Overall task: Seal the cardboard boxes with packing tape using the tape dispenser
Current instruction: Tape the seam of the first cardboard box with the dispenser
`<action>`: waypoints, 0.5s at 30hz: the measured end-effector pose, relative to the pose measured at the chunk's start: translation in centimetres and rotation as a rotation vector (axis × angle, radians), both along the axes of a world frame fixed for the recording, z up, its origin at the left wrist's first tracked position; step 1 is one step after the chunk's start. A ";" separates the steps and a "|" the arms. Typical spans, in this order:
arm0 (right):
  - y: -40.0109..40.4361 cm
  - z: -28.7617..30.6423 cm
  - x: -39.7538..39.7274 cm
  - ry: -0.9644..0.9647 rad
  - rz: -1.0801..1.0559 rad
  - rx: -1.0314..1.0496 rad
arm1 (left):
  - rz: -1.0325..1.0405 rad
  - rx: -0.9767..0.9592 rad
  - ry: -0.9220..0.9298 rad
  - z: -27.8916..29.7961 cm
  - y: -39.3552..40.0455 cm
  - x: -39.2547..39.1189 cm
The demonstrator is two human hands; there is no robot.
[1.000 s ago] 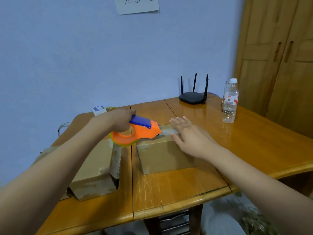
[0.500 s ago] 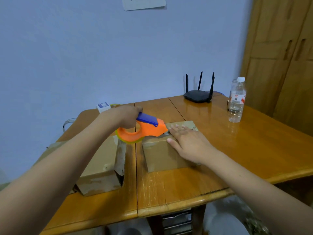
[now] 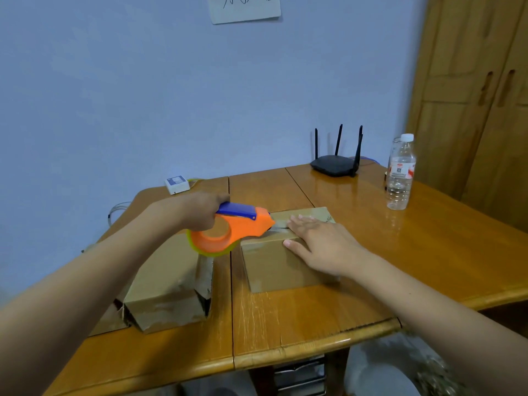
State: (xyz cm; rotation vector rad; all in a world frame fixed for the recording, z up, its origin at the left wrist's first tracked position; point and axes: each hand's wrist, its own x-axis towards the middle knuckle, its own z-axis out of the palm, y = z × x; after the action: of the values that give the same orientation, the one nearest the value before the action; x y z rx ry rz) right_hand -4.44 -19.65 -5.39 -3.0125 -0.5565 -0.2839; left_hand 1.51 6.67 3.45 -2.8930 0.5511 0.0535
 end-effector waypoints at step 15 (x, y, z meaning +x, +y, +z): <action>-0.1 0.1 0.0 0.017 0.010 0.011 | 0.096 0.090 -0.171 -1.1 4.5 0.6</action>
State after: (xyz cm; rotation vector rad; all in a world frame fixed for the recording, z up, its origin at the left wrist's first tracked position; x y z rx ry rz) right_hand -4.39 -19.78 -5.31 -2.9972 -0.5667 -0.2591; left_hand 2.07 11.17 2.34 -2.7991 0.3697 -0.1499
